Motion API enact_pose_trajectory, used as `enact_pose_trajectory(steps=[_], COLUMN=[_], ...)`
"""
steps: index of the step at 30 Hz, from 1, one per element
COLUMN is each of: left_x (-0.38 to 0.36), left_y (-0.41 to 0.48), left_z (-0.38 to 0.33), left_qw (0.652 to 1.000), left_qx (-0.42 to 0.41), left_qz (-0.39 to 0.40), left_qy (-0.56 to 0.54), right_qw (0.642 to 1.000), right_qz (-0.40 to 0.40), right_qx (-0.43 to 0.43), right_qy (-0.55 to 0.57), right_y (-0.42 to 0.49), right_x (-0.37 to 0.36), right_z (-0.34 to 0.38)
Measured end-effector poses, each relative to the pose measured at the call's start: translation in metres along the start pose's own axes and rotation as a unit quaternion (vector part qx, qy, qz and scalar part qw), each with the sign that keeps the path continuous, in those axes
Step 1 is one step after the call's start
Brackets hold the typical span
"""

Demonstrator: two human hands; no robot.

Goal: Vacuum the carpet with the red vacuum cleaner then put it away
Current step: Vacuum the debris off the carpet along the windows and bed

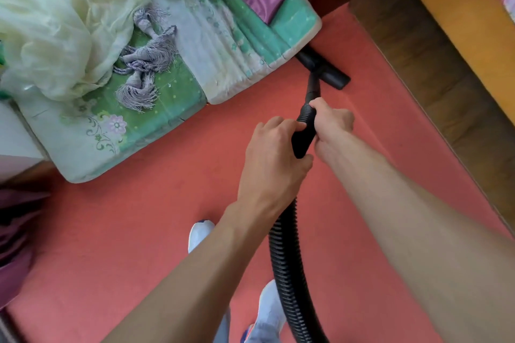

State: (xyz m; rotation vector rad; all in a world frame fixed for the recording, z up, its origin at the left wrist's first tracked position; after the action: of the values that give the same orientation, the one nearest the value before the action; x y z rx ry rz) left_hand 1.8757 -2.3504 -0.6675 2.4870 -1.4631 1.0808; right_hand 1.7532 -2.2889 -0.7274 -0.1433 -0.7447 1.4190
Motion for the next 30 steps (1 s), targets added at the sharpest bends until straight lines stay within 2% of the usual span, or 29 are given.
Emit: enact_pose_trajectory(steps=[4, 9, 15, 19, 22, 26, 30], left_x=[0.004, 0.018, 0.038, 0.029, 0.011, -0.007, -0.007], left_y=[0.010, -0.011, -0.041, -0.026, -0.006, 0.006, 0.005], left_z=[0.006, 0.006, -0.013, -0.015, -0.004, 0.005, -0.017], left_qw=[1.000, 0.998, 0.995, 0.994, 0.995, 0.994, 0.992], left_qx=[0.004, -0.011, -0.016, 0.006, 0.025, 0.015, -0.013], left_qz=[0.021, 0.046, 0.011, -0.002, 0.017, 0.069, 0.043], left_qy=[0.008, -0.050, -0.101, -0.105, -0.090, -0.078, -0.115], right_qw=[1.000, 0.998, 0.996, 0.998, 0.999, 0.999, 1.000], right_qz=[0.019, 0.036, 0.077, 0.050, 0.036, 0.023, 0.004], right_qx=[-0.009, -0.018, -0.034, -0.032, -0.004, -0.001, 0.006], right_qy=[-0.003, -0.049, -0.036, -0.014, -0.033, -0.047, -0.027], right_y=[-0.003, -0.033, -0.053, -0.043, -0.029, -0.015, -0.009], right_x=[-0.004, 0.020, 0.046, 0.032, 0.022, 0.024, 0.039], right_z=[0.000, 0.006, 0.013, 0.017, 0.015, 0.009, 0.024])
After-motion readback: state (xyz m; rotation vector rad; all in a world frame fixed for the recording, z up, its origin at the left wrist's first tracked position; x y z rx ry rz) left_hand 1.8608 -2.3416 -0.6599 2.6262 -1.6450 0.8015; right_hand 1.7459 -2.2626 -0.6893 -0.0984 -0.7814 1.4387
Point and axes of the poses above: each hand's wrist, its own y-axis towards the middle knuckle, its own x-axis out of the back of the hand, z = x × y, the point moved 1 cm from there along y, towards the middle knuckle, and after that the axes turned 10 degrees about x, right-handed, at the moved point
